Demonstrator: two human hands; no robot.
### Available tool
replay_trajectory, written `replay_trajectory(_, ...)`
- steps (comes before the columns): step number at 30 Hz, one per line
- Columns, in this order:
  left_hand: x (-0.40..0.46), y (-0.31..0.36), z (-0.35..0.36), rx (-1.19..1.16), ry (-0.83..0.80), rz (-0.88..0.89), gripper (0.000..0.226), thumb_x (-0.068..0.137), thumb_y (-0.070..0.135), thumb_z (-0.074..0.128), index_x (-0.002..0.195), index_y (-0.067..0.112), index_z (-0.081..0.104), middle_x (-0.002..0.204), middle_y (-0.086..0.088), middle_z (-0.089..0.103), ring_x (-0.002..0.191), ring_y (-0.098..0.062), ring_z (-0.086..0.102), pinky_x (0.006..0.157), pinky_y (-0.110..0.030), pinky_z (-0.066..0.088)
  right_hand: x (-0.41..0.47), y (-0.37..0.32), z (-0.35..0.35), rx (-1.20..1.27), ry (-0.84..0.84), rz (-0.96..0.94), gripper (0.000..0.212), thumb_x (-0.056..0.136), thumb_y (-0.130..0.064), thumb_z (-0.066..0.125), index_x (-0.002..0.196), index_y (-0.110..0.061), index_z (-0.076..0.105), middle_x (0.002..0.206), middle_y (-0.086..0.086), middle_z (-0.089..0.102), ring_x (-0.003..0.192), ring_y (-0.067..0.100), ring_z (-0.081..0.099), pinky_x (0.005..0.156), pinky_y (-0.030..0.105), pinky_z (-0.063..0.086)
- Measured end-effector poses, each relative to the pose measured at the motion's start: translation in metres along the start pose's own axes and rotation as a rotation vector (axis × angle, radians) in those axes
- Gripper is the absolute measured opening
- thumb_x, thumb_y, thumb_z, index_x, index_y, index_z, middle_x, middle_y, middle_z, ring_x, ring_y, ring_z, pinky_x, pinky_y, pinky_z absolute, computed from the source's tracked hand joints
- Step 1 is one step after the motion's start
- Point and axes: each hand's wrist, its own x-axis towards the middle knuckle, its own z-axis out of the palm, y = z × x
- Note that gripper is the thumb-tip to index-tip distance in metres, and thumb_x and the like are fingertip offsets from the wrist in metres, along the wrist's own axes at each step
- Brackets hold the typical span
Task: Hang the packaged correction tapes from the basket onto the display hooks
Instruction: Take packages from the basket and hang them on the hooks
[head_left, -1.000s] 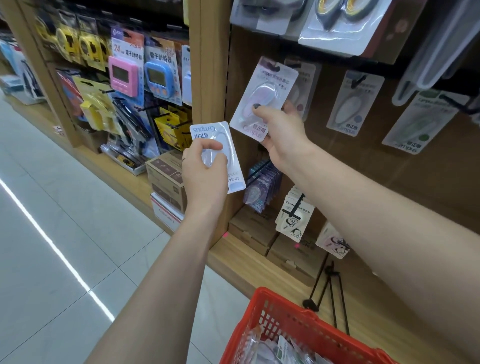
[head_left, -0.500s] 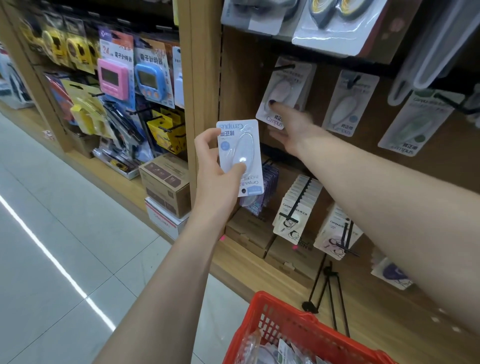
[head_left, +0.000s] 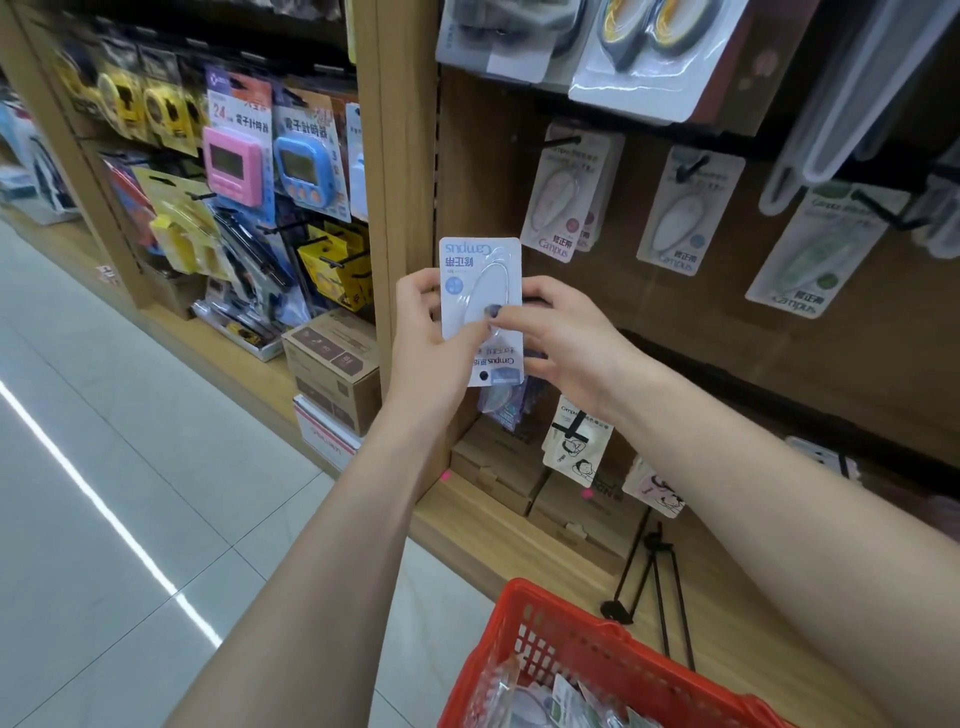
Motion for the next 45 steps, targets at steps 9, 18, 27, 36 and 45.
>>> replay_trajectory(9, -0.006, -0.001, -0.003, 0.098, -0.060, -0.057, 0.049, 0.091, 0.023, 0.080, 0.131, 0.022, 0.052, 0.118, -0.001, 0.071, 0.097, -0.009, 0.076, 0.071, -0.023, 0.062, -0.009, -0.003, -0.013, 0.294, 0.125, -0.076, 0.039, 0.095, 0.001, 0.068, 0.130, -0.011, 0.057, 0.125, 0.011, 0.073, 0.105, 0.028, 0.077, 0.086, 0.042, 0.065)
replay_trajectory(18, -0.003, 0.008, -0.013, 0.029, 0.083, 0.020, 0.013, 0.097, 0.017, 0.072, 0.108, 0.021, 0.066, 0.100, 0.005, 0.078, 0.092, -0.008, 0.076, 0.069, -0.020, 0.058, -0.016, -0.006, -0.045, -0.229, 0.129, -0.197, 0.082, 0.081, -0.014, 0.086, 0.150, -0.028, 0.043, 0.126, -0.001, 0.067, 0.111, 0.011, 0.070, 0.091, 0.022, 0.055)
replay_trajectory(27, -0.005, 0.018, 0.002, 0.246, 0.002, 0.184, 0.039, 0.101, 0.030, 0.067, 0.138, 0.025, 0.057, 0.127, 0.009, 0.066, 0.117, -0.004, 0.063, 0.091, -0.018, 0.056, -0.028, -0.004, -0.052, -0.562, -0.126, -0.191, 0.022, 0.084, -0.017, 0.084, 0.100, -0.020, 0.070, 0.094, -0.005, 0.070, 0.078, 0.002, 0.067, 0.062, 0.014, 0.052)
replay_trajectory(36, 0.038, 0.004, -0.014, 0.355, 0.125, -0.008, 0.083, 0.105, 0.045, 0.056, 0.167, 0.024, 0.006, 0.171, -0.003, 0.005, 0.156, -0.020, 0.018, 0.114, -0.029, 0.018, -0.040, -0.009, -0.051, 0.139, 0.257, -0.357, 0.034, 0.092, -0.007, 0.074, 0.116, -0.030, 0.063, 0.115, -0.005, 0.075, 0.109, 0.017, 0.073, 0.093, 0.039, 0.062)
replay_trajectory(45, 0.049, -0.008, -0.006, 0.370, 0.100, -0.070, 0.092, 0.102, 0.048, 0.060, 0.167, 0.024, 0.000, 0.171, -0.007, -0.002, 0.157, -0.027, 0.013, 0.124, -0.044, 0.019, -0.045, -0.002, -0.040, 0.156, 0.351, -0.344, 0.037, 0.098, -0.013, 0.071, 0.125, -0.034, 0.058, 0.120, -0.009, 0.071, 0.109, 0.007, 0.071, 0.089, 0.032, 0.063)
